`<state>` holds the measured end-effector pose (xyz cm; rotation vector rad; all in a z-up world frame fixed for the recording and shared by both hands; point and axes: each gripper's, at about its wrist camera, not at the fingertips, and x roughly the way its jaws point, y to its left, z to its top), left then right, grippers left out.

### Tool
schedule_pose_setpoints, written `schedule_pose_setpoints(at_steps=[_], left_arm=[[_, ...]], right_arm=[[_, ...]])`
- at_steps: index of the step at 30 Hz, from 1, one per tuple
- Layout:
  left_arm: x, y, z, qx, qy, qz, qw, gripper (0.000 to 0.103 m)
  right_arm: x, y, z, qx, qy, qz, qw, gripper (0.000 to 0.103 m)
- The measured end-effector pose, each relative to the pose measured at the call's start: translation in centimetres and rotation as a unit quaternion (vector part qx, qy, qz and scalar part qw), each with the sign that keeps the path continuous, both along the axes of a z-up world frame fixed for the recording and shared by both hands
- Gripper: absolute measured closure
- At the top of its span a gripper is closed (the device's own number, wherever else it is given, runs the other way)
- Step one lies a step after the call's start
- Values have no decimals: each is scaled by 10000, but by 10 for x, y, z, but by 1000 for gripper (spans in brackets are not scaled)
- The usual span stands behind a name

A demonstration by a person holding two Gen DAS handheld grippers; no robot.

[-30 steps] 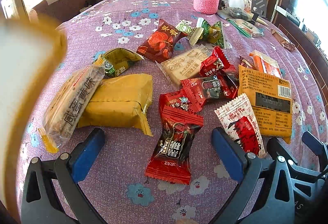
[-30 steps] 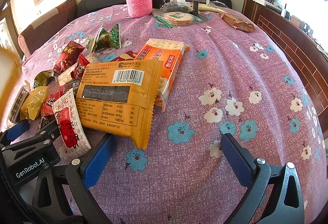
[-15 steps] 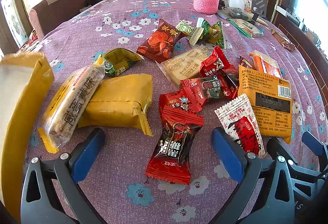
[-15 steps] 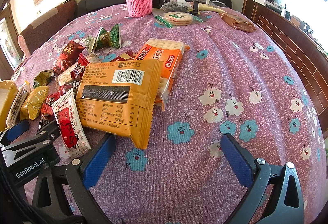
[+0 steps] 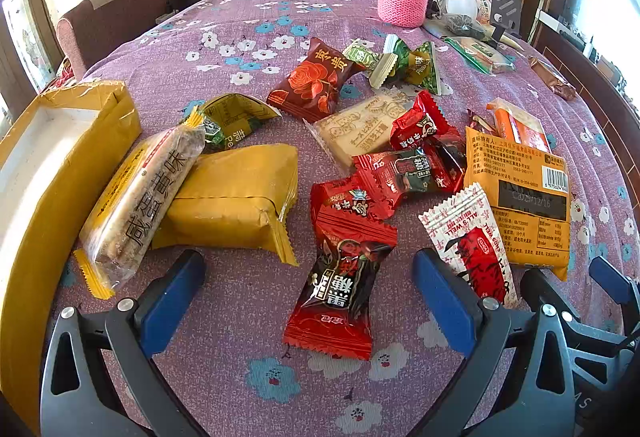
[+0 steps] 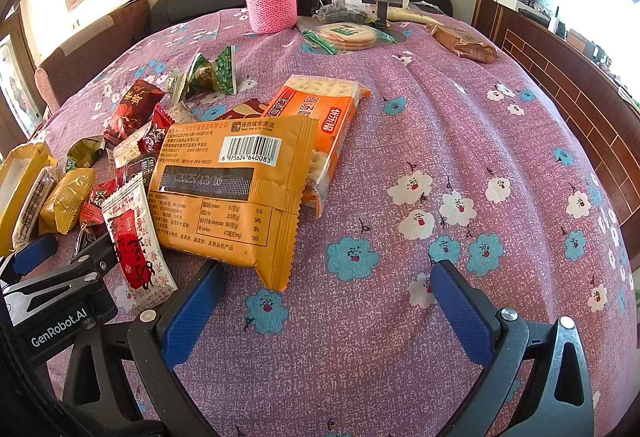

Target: Organize snacks

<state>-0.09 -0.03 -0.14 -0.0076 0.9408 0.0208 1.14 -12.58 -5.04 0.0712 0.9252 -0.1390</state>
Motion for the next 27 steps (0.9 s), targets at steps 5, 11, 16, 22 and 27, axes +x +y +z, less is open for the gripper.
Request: schedule_pose_setpoints(at_steps=[5,11,16,22,27], left_arm=[[0,0,0,0,-1,0,10000,0],[1,0,0,4,0,6,10000,0],[5,-4,0,11,6,38,10000,0],[6,-4,0,11,2,54,10000,0],[10,-8,-1,12,7,178,9998,0]], right_arm=[[0,0,0,0,0,0,10000,0],[0,0,0,-2,1,0,10000,0],[0,0,0,4,1,-6,10000,0],[1,0,0,4,2,-6,10000,0],[2,0,0,4,2,-6,10000,0]])
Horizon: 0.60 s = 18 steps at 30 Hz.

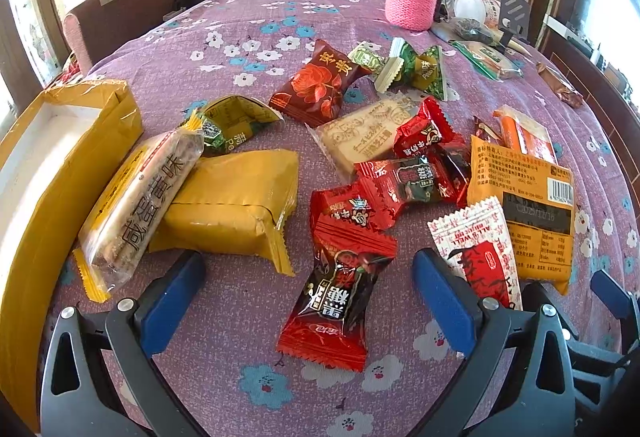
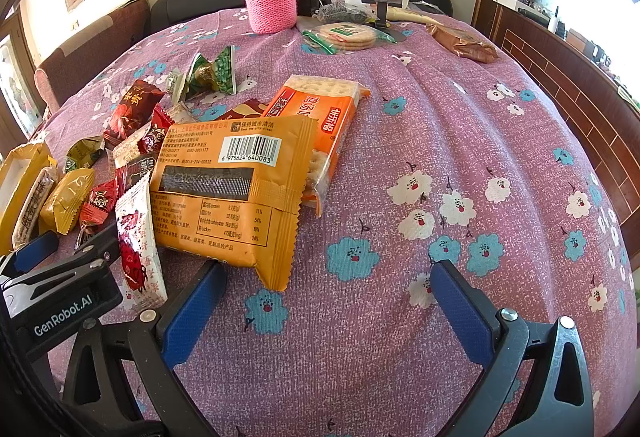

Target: Organize snacks

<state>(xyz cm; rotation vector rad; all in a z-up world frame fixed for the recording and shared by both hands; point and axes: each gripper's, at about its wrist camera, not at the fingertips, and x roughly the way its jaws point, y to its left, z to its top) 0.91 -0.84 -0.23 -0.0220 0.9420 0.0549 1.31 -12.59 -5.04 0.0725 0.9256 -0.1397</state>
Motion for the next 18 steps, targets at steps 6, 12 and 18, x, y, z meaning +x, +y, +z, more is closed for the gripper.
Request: schedule_pose_setpoints(at_steps=[6,12,18], left_arm=[[-1,4,2,-47,316,-36,9995,0],[-7,6,3,-49,587,-268,9979,0],[-48,26,50,-983,244,-656,9927,9]], right_arm=[[-1,-1,0,12,0,0,10000,0],[-4,1,1,28,227,62,9997,0],[-15,2,1,0,296,360,9989,0]])
